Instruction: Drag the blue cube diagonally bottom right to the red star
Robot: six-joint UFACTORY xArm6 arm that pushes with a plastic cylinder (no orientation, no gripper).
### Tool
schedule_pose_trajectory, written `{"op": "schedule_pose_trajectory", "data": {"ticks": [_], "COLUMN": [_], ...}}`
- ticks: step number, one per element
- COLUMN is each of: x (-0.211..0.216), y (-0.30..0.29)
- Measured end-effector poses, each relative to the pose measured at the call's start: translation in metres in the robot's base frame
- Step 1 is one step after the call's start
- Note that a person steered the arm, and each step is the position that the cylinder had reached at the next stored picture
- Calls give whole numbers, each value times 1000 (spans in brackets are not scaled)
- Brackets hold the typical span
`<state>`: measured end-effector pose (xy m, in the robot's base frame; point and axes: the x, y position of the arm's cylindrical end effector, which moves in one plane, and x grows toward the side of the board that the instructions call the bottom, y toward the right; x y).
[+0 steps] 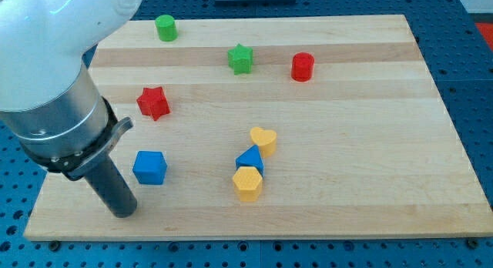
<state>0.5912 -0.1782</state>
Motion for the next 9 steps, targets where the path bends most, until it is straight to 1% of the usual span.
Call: {"op": "schedule_pose_trajectory", "data": {"ticks": [2,3,5,6,8,9], "x": [-14,-14,-32,-32,-41,-47], "y": [-4,-4,-4,-4,32,36]}}
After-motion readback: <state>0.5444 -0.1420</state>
